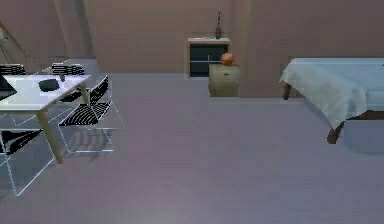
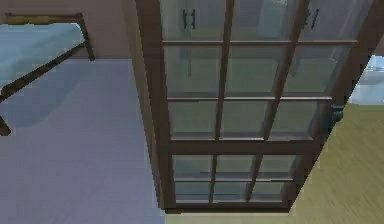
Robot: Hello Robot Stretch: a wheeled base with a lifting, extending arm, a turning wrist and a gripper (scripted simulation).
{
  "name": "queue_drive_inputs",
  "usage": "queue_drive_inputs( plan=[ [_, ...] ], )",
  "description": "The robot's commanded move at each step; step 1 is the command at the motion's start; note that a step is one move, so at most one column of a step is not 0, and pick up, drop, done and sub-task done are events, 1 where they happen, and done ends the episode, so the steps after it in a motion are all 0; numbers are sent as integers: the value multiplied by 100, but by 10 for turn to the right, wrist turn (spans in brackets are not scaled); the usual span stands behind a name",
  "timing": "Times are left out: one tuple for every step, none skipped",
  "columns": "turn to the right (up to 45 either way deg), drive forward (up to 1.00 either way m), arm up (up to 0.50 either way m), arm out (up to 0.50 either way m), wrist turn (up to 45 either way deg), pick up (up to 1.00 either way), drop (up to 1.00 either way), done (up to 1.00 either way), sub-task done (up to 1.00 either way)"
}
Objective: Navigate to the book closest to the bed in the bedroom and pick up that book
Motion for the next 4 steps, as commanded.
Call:
queue_drive_inputs(
  plan=[
    [270,0,0,0,0,0,0,0,0],
    [0,45,0,0,0,0,0,0,0],
    [150,0,0,0,0,0,0,0,0],
    [0,45,0,0,0,0,0,0,0]
  ],
)
